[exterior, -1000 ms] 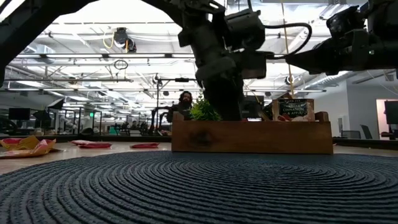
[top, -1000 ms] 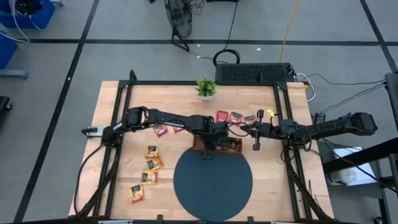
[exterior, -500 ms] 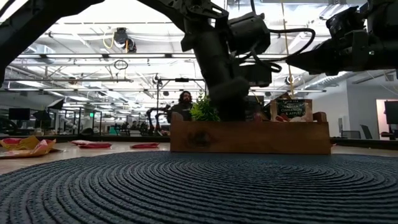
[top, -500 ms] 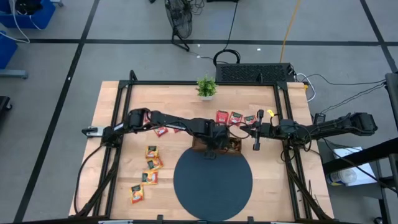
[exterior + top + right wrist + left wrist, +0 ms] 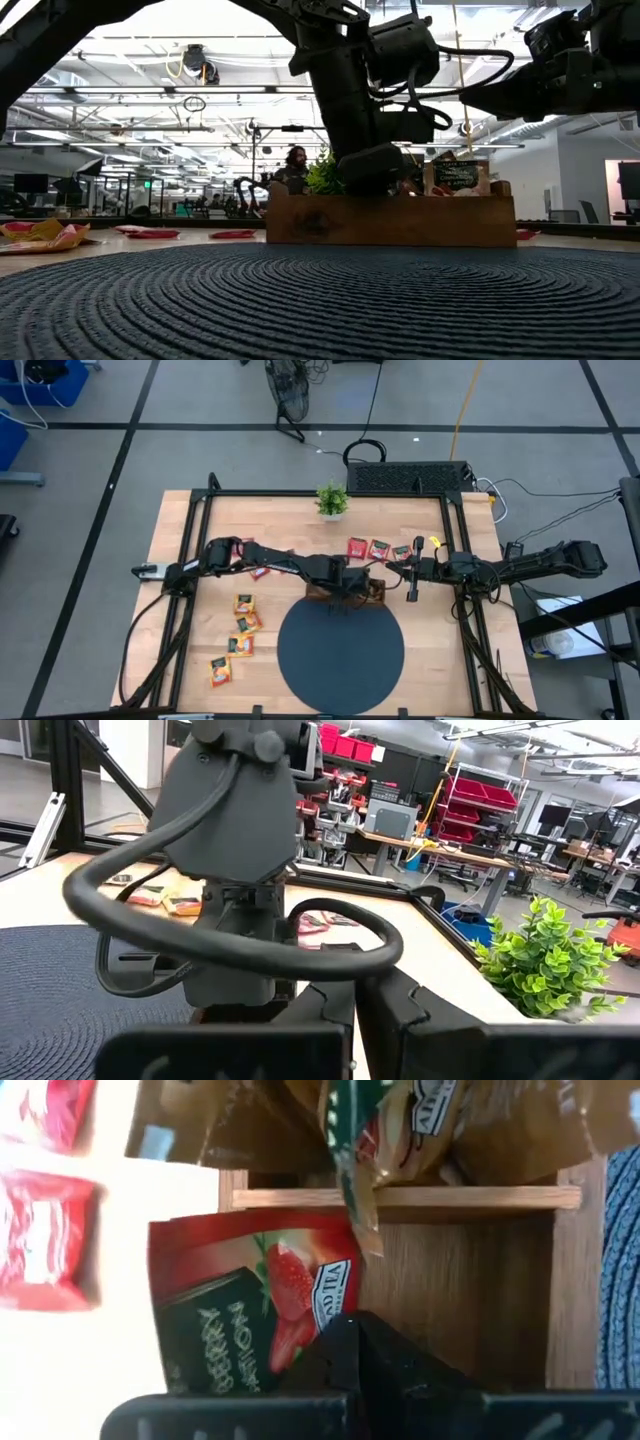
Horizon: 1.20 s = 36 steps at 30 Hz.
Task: Pick & Place Tea
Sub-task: Put the red tea bag into the middle slot of the wooden organizer
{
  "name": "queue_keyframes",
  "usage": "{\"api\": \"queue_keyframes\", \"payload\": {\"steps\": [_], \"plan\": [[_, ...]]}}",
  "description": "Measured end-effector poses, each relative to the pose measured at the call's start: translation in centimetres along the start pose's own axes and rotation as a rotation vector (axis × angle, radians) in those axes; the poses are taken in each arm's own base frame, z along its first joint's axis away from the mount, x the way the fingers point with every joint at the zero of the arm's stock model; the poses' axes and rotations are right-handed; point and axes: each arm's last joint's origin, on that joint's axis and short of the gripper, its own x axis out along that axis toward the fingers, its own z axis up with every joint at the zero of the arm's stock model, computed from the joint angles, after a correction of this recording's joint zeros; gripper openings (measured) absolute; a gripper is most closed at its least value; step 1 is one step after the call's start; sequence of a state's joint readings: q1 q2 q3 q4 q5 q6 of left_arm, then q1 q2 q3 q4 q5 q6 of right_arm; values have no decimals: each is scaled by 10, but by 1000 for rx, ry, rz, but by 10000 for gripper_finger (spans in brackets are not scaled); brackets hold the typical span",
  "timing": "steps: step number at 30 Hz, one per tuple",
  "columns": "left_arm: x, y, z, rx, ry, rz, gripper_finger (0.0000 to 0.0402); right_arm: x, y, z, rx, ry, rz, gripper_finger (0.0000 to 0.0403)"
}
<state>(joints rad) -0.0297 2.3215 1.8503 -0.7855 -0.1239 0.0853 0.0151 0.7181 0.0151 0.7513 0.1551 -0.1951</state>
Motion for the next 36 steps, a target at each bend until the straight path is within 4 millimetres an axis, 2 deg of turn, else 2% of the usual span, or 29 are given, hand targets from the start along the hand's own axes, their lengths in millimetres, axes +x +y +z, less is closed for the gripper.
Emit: {"api": "queue_keyframes", "payload": {"steps": [6,10,14,17,24,36], "plan": [[-10,-1,2,-85,50,0,6,0,0,0,0,1,-1,0],[-18,0,7,-98,38,5,16,0,0,0,0,0,0,0],[-24,2,10,-87,31,10,5,0,0,0,0,0,0,0],[-25,2,11,-85,29,13,6,0,0,0,0,0,0,0],[-25,5,10,-80,40,92,33,0,0,0,0,0,0,0],[-26,0,11,-63,34,73,35,0,0,0,0,0,0,0]]}}
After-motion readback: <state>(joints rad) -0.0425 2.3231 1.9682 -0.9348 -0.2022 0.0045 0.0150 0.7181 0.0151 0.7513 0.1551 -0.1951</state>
